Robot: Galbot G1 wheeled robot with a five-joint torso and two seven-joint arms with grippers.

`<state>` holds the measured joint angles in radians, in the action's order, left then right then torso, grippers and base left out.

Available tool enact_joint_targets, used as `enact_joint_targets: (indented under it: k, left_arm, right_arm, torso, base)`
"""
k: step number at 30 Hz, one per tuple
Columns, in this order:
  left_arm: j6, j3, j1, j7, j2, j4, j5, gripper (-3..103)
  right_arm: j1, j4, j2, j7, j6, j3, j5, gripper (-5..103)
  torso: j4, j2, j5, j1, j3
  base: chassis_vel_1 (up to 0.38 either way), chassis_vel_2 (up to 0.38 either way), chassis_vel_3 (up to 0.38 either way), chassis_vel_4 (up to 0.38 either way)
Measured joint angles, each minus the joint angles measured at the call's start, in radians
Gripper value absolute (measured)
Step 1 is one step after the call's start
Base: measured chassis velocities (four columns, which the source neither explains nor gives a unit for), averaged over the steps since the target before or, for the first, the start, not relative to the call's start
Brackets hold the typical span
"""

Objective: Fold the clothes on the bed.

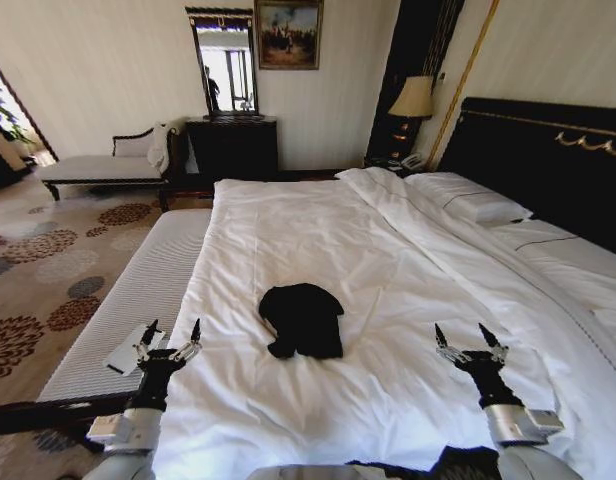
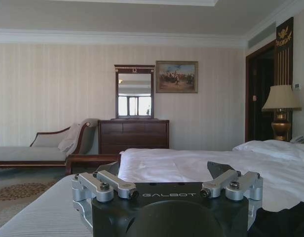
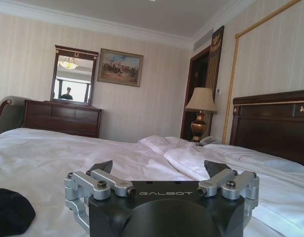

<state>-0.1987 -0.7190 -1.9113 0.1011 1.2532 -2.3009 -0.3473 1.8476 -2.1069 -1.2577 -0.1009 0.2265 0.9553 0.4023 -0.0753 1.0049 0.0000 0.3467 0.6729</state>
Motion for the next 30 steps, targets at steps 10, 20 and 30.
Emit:
enact_joint_targets:
  k: [10, 20, 30]
  left_arm:
    - [0.009, 0.002, 0.0, -0.01, -0.025, 0.038, -0.005, 100]
    - [0.026, 0.018, 0.009, -0.01, -0.025, 0.061, -0.004, 100]
    - [0.032, 0.024, 0.008, -0.002, 0.004, 0.066, 0.02, 100]
  right_arm:
    - [0.012, -0.05, 0.068, -0.017, -0.06, -0.053, 0.034, 100]
    - [-0.059, -0.06, 0.278, -0.021, -0.151, -0.178, 0.14, 100]
    - [-0.29, 0.01, 0.409, -0.023, -0.217, -0.41, 0.211, 100]
  torso:
    - [-0.0001, 0.0, -0.0001, 0.0, 0.0]
    - [0.0, 0.0, 0.0, 0.0, 0.0]
    - [0.0002, 0.0, 0.0001, 0.0, 0.0]
  base:
    - [0.0, 0.0, 0.0, 0.0]
    - [0.0, 0.0, 0.0, 0.0]
    - [0.0, 0.0, 0.0, 0.0]
